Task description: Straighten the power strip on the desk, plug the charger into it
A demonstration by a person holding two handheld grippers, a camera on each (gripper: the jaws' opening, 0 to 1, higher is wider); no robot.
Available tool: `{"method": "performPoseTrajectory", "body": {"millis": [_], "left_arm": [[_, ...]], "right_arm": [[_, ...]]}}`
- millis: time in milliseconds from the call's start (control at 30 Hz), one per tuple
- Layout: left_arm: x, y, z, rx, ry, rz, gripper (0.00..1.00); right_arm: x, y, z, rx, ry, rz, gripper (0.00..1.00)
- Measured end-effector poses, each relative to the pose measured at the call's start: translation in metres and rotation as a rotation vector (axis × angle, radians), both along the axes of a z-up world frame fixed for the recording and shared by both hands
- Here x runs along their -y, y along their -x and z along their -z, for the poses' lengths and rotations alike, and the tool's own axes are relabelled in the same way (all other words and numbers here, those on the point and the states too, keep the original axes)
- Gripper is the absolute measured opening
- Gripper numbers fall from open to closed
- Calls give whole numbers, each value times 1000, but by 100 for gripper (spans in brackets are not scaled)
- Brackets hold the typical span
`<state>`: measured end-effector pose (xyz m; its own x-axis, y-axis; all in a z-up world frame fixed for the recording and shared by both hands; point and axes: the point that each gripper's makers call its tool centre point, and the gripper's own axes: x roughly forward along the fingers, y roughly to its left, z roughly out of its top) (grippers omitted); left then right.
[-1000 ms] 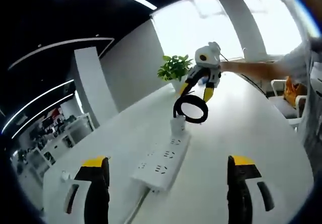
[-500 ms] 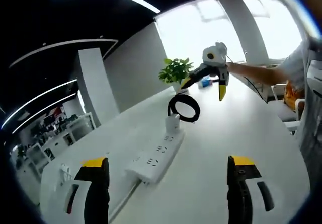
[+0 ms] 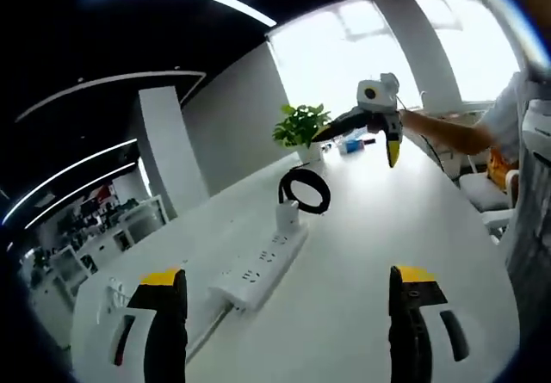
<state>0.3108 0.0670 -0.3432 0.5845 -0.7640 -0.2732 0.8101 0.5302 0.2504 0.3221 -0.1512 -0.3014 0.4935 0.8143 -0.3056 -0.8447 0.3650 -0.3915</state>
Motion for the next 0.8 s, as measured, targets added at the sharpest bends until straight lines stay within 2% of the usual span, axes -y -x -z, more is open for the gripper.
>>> {"method": "performPoseTrajectory", "body": {"millis": [233, 367, 600, 733, 800], "left_arm": [[-8, 2, -10, 3, 58, -70, 99], [-12, 2, -19, 21, 108, -104, 99], [-17, 6, -24, 49, 156, -148, 99], [-19, 9, -29, 80, 173, -185, 99], [-21, 12, -31, 122, 146, -212, 98]], "right_arm": [[4, 6, -4, 12, -65, 42, 100], [5, 9, -10, 7, -140, 77, 100], [12, 16, -8, 33, -172, 145, 100], [15, 22, -17, 45, -274, 176, 100], [19, 24, -21, 40, -321, 199, 100]]}}
